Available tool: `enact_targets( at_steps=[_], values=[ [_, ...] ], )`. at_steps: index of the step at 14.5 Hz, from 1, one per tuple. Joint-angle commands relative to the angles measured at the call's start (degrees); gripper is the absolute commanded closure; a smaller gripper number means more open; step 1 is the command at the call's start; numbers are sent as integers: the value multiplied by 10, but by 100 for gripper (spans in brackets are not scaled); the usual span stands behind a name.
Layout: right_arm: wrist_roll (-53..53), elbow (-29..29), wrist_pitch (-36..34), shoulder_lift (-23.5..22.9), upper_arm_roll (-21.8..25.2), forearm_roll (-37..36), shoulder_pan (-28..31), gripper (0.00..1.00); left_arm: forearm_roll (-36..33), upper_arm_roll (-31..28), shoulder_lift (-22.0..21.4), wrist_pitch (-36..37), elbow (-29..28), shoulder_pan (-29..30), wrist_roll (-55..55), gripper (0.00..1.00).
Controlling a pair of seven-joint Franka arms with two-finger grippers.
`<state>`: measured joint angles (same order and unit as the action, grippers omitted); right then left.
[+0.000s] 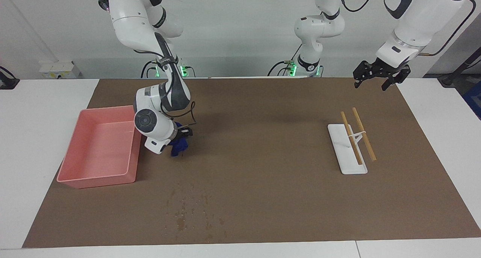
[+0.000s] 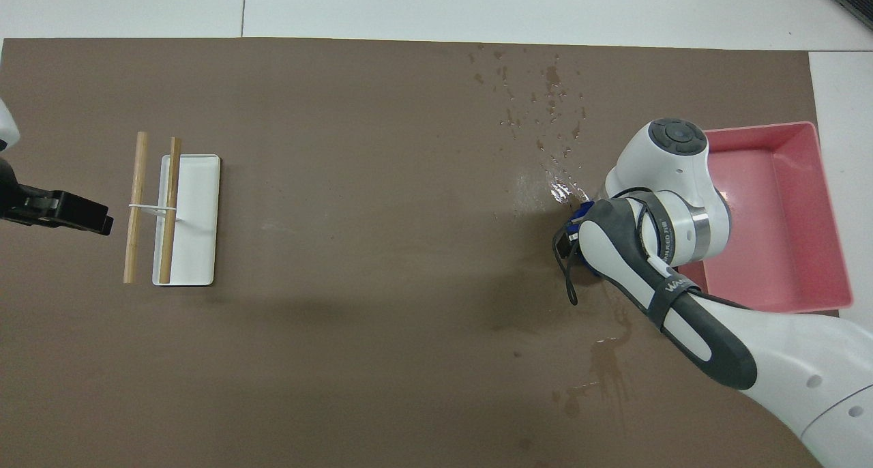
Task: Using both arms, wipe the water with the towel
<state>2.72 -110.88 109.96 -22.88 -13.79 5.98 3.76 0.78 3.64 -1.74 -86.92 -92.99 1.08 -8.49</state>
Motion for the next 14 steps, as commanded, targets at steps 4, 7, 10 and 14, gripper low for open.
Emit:
enact_targets(
  at_steps=[4, 7, 10, 14],
  values=[
    [-33, -97, 7, 44, -6, 91, 12, 100, -10, 0, -11, 3, -11, 1, 2, 0],
    [-53, -116, 9, 53, -7, 111, 3, 100, -10, 1, -11, 3, -11, 1, 2, 0],
    [-61, -123, 10, 56, -7, 112, -1, 100, -10, 0, -11, 3, -11, 1, 2, 0],
    [-76, -97, 19, 79, -6, 114, -38, 100, -10, 0, -11, 3, -11, 1, 2, 0]
  ],
)
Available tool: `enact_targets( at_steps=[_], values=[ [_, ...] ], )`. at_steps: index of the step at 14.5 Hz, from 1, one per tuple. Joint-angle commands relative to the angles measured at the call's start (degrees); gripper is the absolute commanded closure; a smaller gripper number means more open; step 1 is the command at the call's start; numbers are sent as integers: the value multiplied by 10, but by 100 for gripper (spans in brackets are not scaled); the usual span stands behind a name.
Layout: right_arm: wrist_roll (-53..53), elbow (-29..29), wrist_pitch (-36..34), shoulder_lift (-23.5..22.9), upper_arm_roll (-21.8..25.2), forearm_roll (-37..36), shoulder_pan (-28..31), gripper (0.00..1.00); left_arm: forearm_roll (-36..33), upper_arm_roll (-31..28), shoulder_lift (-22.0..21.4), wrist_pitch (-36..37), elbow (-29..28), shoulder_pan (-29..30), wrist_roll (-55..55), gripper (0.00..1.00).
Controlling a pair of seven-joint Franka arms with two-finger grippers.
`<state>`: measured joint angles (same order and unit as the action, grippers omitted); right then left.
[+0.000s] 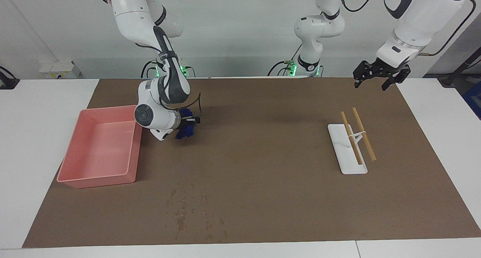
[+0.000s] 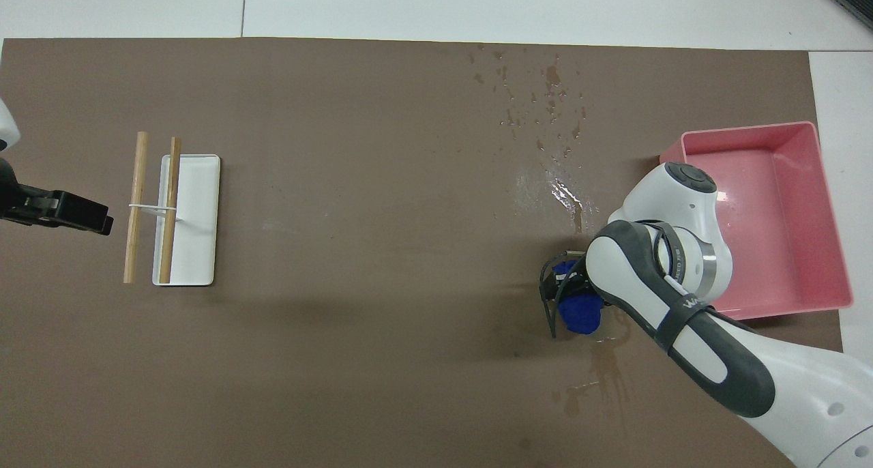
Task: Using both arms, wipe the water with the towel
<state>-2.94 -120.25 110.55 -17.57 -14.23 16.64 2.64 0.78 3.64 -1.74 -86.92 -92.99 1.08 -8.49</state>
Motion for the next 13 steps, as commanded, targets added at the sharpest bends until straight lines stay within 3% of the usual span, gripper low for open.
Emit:
enact_targets(
  at_steps=[1, 8, 13],
  values=[
    [-28, 2, 9, 45, 0, -2, -38, 100, -10, 0, -11, 3, -11, 1, 2, 0],
    [-5, 40, -43, 135, 3, -117, -28, 100, -10, 0, -11, 3, -11, 1, 2, 0],
    [138, 98, -119, 205, 4, -152, 60, 100, -10, 0, -11, 3, -11, 1, 2, 0]
  ],
)
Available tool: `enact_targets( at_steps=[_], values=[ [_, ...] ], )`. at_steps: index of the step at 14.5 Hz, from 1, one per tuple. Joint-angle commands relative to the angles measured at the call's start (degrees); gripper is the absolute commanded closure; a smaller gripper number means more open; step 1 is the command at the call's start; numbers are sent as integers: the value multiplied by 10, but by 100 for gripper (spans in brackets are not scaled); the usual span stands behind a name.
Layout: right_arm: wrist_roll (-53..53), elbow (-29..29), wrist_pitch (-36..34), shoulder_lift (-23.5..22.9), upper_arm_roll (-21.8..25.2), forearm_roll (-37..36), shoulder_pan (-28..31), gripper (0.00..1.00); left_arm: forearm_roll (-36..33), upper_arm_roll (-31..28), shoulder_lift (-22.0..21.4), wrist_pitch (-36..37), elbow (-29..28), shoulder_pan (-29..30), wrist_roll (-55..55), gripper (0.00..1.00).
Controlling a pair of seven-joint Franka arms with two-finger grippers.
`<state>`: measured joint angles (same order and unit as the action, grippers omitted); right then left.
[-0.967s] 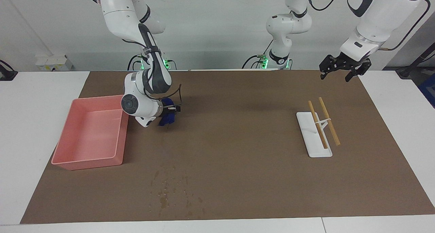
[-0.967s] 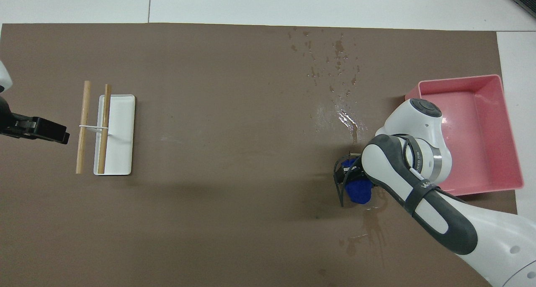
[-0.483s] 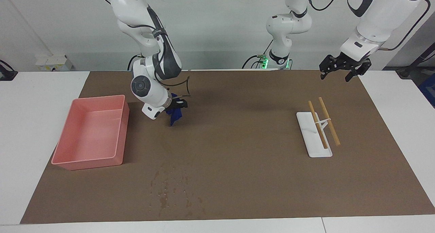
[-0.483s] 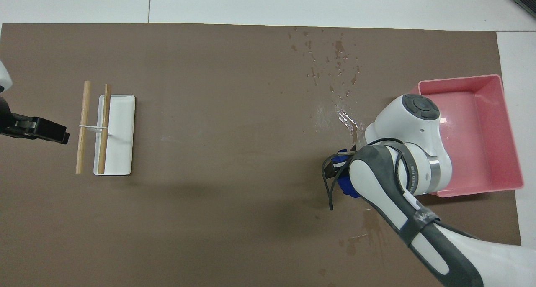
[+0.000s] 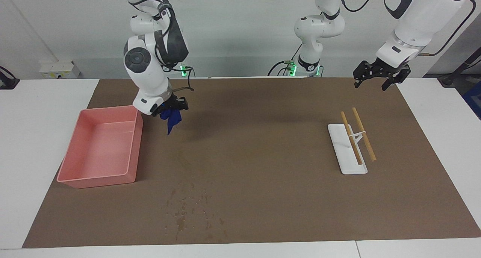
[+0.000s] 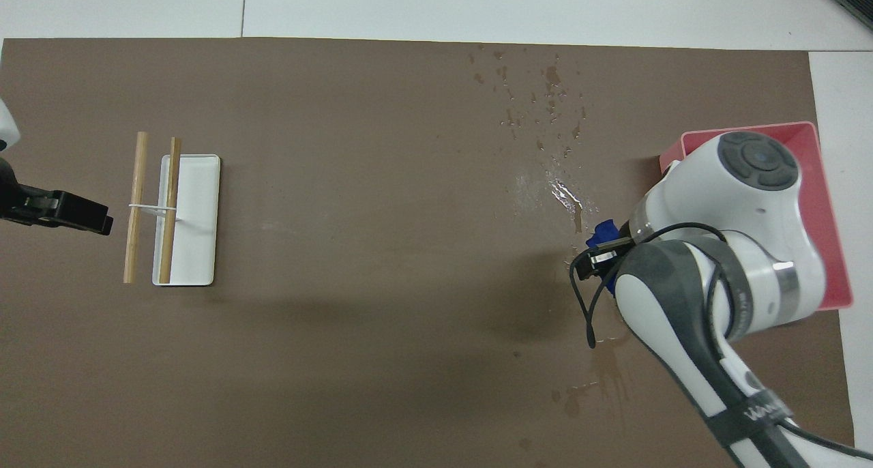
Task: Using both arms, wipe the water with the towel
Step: 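Carry the towel into the pink bin with the right gripper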
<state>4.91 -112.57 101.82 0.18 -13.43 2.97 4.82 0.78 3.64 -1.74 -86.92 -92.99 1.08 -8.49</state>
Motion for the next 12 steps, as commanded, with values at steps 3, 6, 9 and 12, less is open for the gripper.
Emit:
enact_targets(
  at_steps=[3, 6, 9, 12],
  values=[
    [149, 77, -85, 44, -3, -58, 75, 100, -10, 0, -11, 3, -11, 1, 2, 0],
    [249, 108, -94, 43, -3, -81, 122, 100, -10, 0, -11, 3, -11, 1, 2, 0],
    [331, 98, -28, 41, -4, -96, 157, 100, -10, 0, -11, 3, -11, 1, 2, 0],
    [363, 73, 37, 37, -5, -111, 162, 100, -10, 0, -11, 3, -11, 1, 2, 0]
  ],
)
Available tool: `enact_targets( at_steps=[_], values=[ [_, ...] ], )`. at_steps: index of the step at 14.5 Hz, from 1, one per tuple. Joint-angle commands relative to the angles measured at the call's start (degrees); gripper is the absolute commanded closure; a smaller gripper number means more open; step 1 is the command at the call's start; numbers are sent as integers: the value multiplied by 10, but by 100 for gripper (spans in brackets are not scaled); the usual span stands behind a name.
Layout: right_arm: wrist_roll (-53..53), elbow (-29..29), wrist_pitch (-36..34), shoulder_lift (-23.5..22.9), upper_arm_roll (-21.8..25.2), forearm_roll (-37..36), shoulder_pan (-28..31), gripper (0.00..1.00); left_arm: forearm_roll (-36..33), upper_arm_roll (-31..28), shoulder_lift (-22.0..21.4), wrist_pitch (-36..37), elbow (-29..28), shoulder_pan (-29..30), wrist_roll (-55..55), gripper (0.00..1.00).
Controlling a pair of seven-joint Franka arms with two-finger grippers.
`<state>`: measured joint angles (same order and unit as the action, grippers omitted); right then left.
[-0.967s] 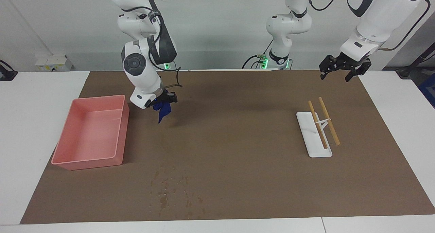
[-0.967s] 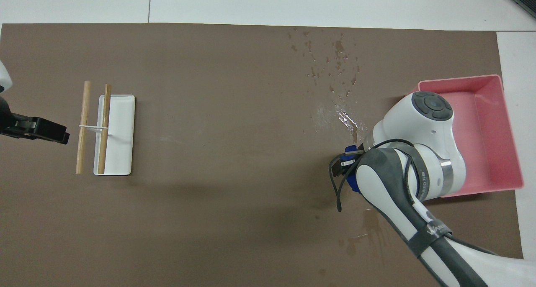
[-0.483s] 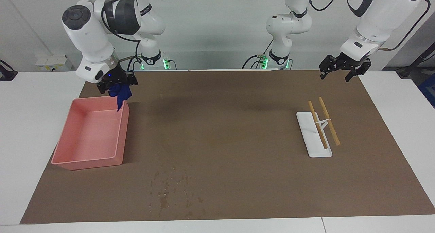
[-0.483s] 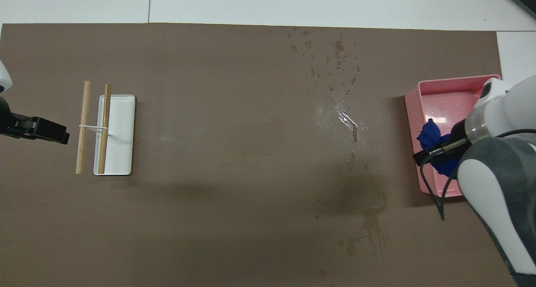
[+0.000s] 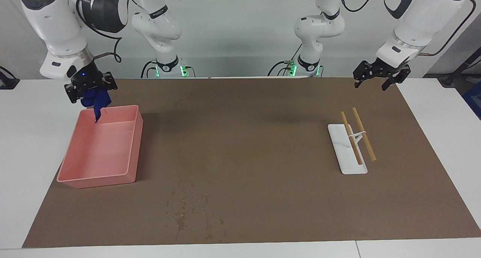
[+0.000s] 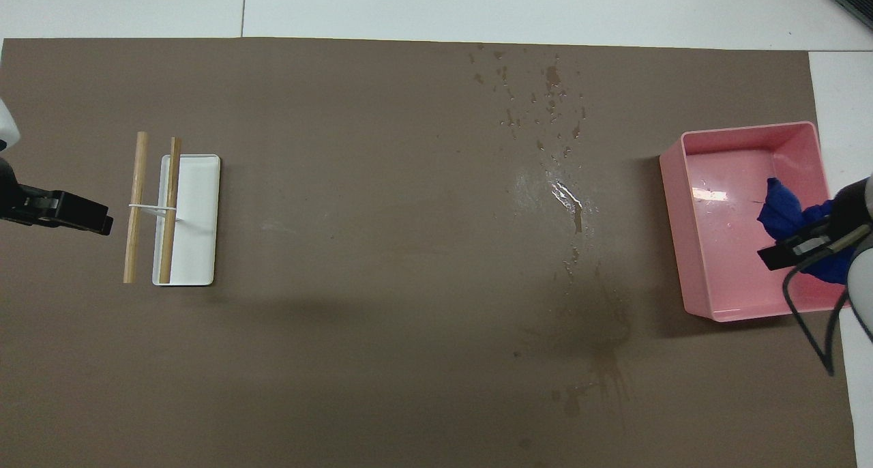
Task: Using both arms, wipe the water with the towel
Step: 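Carry the towel into the pink bin with the right gripper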
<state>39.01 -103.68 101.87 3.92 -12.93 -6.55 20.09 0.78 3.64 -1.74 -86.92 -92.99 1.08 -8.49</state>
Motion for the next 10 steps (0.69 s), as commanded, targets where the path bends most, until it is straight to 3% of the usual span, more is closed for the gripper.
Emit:
enact_targets(
  at_steps=[1, 5, 10],
  values=[
    [31, -29, 61, -3, -10, -15, 17, 100, -10, 0, -11, 3, -11, 1, 2, 0],
    [31, -95, 142, -12, -10, -14, 32, 100, -10, 0, -11, 3, -11, 1, 2, 0],
    [26, -107, 155, -50, -10, -5, 63, 100, -10, 0, -11, 3, -11, 1, 2, 0]
  ],
)
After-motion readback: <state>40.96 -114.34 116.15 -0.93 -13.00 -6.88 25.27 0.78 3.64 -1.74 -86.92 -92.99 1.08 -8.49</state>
